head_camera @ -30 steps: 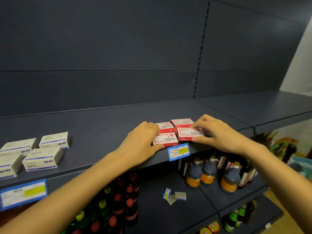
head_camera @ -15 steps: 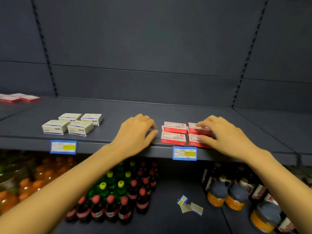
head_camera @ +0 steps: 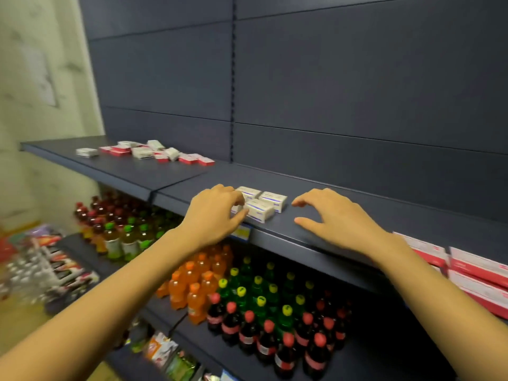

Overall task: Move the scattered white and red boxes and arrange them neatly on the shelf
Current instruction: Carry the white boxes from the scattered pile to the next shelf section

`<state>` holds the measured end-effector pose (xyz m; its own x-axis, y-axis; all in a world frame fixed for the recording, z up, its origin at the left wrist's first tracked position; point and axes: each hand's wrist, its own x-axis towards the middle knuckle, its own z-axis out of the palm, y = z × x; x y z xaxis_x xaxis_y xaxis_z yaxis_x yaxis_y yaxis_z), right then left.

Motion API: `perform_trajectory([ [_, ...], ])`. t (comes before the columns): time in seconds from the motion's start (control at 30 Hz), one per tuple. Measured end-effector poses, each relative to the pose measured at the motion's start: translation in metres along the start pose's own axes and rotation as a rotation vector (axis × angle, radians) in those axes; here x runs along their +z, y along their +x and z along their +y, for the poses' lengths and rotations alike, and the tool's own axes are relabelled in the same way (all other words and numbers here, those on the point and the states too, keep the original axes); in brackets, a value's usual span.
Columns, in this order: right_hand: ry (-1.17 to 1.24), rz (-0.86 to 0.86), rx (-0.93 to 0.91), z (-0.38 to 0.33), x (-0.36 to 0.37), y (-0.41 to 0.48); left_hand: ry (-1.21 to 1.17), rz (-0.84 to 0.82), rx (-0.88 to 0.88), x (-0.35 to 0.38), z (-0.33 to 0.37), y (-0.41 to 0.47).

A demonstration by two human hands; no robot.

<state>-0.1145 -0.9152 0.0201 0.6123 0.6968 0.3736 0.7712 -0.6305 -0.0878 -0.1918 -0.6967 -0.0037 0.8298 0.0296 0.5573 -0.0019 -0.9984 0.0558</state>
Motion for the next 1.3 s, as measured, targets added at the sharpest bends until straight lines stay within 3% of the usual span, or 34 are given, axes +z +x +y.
perform_trajectory([
  [0.4,0.058,-0.052,-0.172,-0.125,0.062,0.132,0.106,0.008,-0.205,-0.042,-0.167,-0.036],
  [0.83,0.045,-0.077,-0.097,-0.247,0.14,0.279,0.143,-0.075,-0.171,-0.048,-0.364,-0.035],
  [1.3,-0.055,-0.089,0.07,-0.242,0.201,0.428,0.052,-0.071,-0.141,0.013,-0.482,0.045],
])
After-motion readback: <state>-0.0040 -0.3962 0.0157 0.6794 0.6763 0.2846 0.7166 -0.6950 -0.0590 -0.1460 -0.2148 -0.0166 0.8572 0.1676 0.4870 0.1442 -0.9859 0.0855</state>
